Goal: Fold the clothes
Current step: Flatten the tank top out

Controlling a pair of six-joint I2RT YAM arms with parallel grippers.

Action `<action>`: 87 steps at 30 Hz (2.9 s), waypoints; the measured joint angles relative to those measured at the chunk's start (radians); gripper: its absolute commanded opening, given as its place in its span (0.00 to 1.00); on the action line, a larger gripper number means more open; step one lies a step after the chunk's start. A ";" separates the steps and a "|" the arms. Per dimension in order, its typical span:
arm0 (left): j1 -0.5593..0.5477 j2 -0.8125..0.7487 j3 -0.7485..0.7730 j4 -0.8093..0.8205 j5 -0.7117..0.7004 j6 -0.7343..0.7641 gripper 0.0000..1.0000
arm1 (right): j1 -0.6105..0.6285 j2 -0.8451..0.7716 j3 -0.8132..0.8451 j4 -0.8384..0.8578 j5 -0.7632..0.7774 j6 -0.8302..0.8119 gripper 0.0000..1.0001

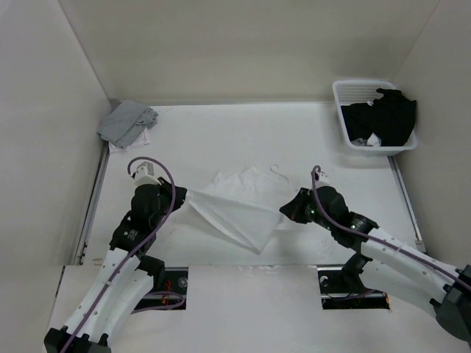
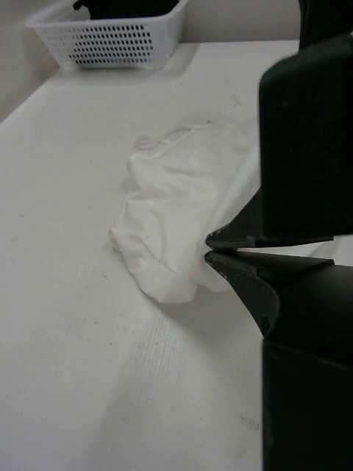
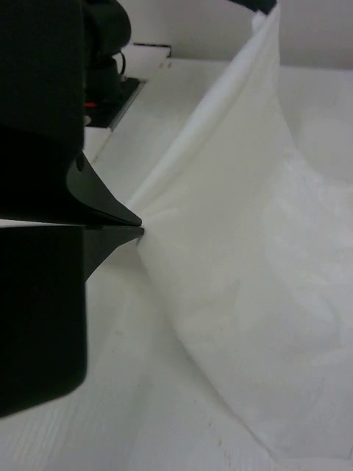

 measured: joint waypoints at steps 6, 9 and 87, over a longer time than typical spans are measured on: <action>0.000 -0.001 -0.072 -0.026 0.008 -0.012 0.04 | -0.136 0.340 -0.004 0.127 -0.014 -0.005 0.03; 0.000 -0.002 -0.105 -0.032 0.014 -0.026 0.04 | -0.201 0.535 0.062 0.171 -0.034 -0.033 0.12; 0.079 0.328 0.385 0.261 0.063 -0.223 0.03 | -0.048 0.225 0.656 -0.098 0.318 -0.290 0.01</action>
